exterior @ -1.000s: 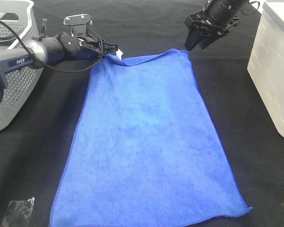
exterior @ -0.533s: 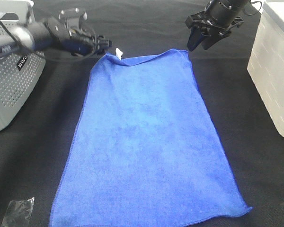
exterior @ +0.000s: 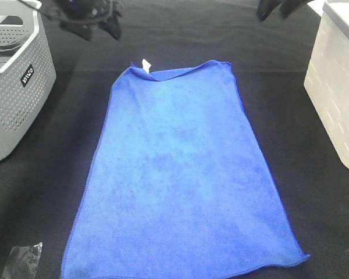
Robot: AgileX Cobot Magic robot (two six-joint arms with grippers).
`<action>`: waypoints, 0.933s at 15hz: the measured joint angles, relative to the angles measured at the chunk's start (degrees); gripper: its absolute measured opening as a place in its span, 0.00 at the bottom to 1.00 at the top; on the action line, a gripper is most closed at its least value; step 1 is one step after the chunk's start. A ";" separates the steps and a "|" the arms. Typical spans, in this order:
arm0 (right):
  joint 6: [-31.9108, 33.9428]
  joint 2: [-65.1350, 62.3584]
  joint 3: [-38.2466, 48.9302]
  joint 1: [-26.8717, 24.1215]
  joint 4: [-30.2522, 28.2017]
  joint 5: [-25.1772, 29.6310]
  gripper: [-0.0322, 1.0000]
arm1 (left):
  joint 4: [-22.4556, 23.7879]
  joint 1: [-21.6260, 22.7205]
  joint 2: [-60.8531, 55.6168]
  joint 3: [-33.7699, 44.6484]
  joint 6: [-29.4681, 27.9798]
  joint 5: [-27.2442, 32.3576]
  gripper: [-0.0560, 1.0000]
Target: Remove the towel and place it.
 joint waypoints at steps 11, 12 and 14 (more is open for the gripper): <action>6.76 -19.14 9.57 -13.92 -4.35 -0.06 0.56 | 12.38 12.38 -19.88 14.78 -4.93 2.41 0.70; 6.76 -23.20 14.61 -14.21 -5.44 -0.06 0.56 | 12.38 12.66 -23.78 20.23 -4.76 2.46 0.70; 6.76 -35.58 30.08 -14.21 -6.82 0.00 0.56 | 12.38 12.61 -35.70 36.44 -4.30 2.41 0.70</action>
